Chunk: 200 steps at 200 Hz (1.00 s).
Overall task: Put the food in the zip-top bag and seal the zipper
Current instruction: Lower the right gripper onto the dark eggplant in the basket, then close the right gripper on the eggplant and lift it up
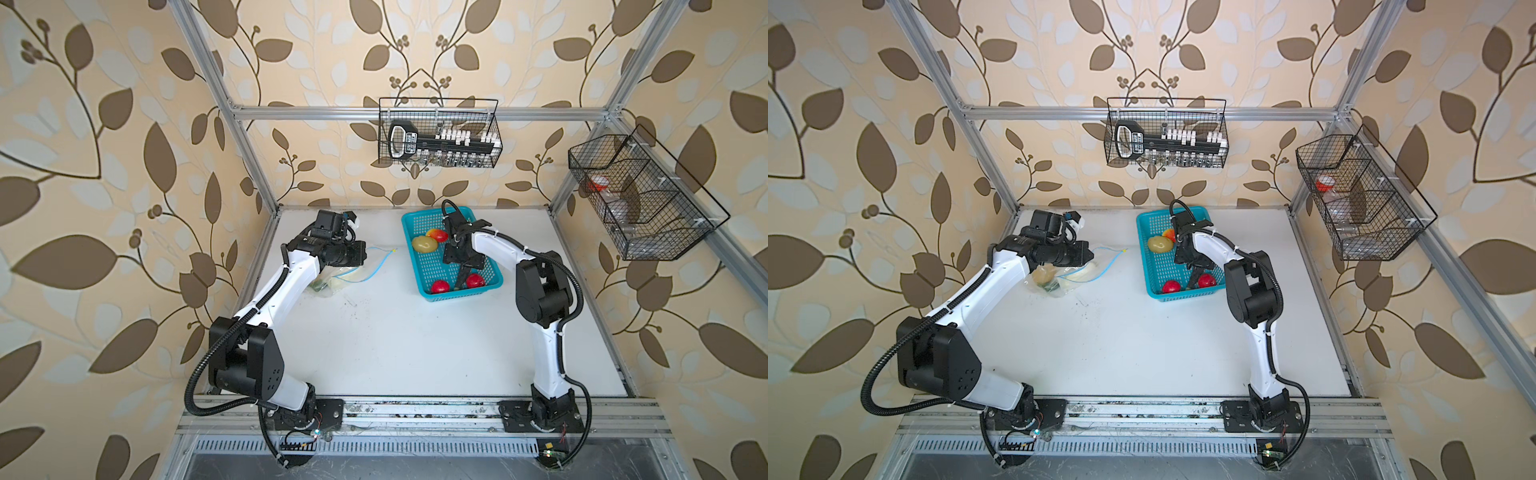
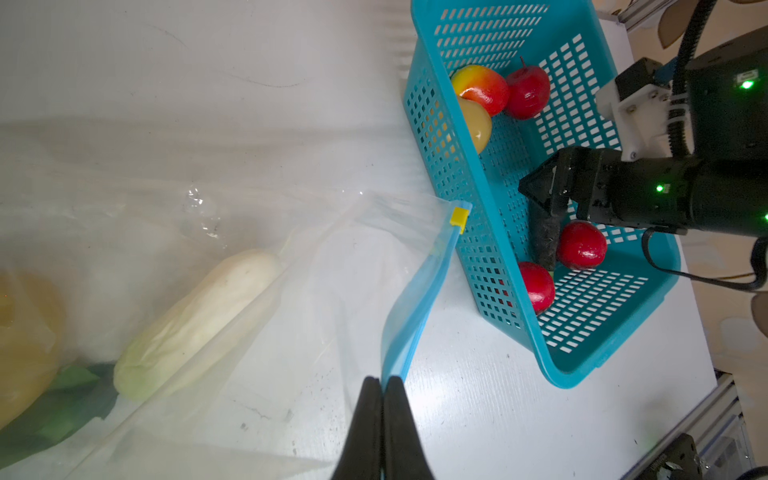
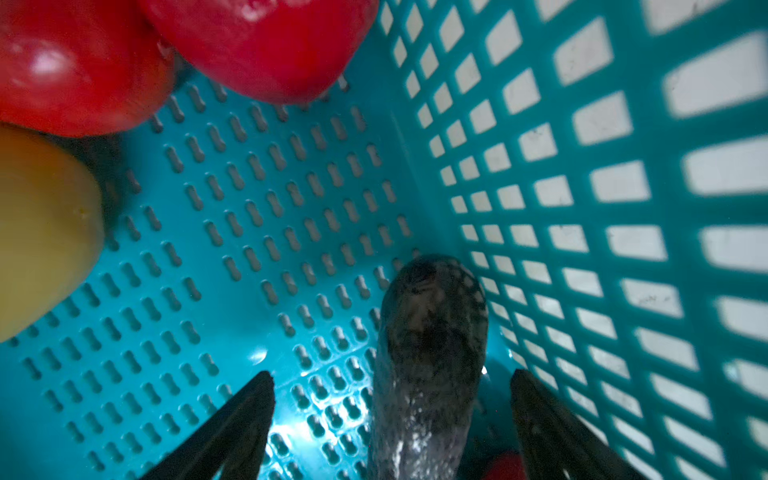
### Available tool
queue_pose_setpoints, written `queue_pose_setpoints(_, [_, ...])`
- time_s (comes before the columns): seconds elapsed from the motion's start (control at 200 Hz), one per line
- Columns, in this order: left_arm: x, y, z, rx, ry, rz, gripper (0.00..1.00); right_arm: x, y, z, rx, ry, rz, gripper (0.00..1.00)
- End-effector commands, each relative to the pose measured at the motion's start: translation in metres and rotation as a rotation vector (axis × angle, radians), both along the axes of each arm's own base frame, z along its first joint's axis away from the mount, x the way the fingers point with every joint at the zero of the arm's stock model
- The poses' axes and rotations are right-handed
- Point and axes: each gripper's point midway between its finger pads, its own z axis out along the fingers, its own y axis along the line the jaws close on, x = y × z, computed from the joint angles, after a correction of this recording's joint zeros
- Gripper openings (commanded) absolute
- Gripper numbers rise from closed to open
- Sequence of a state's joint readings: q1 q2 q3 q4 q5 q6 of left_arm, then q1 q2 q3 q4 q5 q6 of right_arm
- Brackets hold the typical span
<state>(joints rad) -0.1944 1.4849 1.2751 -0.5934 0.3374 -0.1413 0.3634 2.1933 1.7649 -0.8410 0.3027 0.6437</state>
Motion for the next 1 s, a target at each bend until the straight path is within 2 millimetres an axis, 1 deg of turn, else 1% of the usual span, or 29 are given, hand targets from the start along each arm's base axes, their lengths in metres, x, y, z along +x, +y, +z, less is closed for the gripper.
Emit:
queue_pose_setpoints(0.0, [0.0, 0.0, 0.008, -0.036, -0.016, 0.007, 0.0, 0.006, 0.0, -0.006, 0.005, 0.008, 0.001, 0.84])
queue_pose_setpoints(0.17, [0.0, -0.001, 0.004, -0.04, -0.003, 0.008, 0.0, 0.009, 0.001, -0.012, 0.032, 0.011, -0.003, 0.78])
queue_pose_setpoints(0.225, [0.0, 0.0, 0.004, -0.038, -0.005, 0.011, 0.0, 0.009, 0.002, -0.014, 0.042, 0.014, -0.002, 0.74])
queue_pose_setpoints(0.29, [0.0, 0.0, 0.003, -0.036, -0.004, 0.013, 0.0, 0.009, 0.003, -0.015, 0.049, 0.016, -0.004, 0.74])
queue_pose_setpoints(0.365, [0.0, 0.001, 0.002, -0.037, -0.003, 0.013, 0.0, 0.01, 0.004, -0.016, 0.063, 0.017, -0.002, 0.7])
queue_pose_setpoints(0.49, [0.001, 0.0, -0.002, -0.037, 0.005, 0.013, 0.0, 0.011, 0.011, -0.017, 0.105, 0.008, 0.001, 0.7])
queue_pose_setpoints(0.57, [0.001, 0.0, -0.003, -0.041, 0.011, 0.012, 0.0, 0.012, 0.012, -0.018, 0.112, 0.009, -0.001, 0.66])
queue_pose_setpoints(0.71, [0.002, -0.001, -0.005, -0.043, 0.016, 0.012, 0.0, 0.015, 0.015, -0.019, 0.139, 0.006, 0.002, 0.53])
queue_pose_setpoints(0.9, [0.002, -0.001, -0.008, -0.039, 0.023, 0.012, 0.0, 0.015, 0.015, -0.021, 0.139, 0.008, 0.007, 0.48])
queue_pose_setpoints(0.995, [0.003, -0.001, -0.007, -0.039, 0.022, 0.012, 0.0, 0.014, 0.015, -0.024, 0.14, 0.017, 0.012, 0.39])
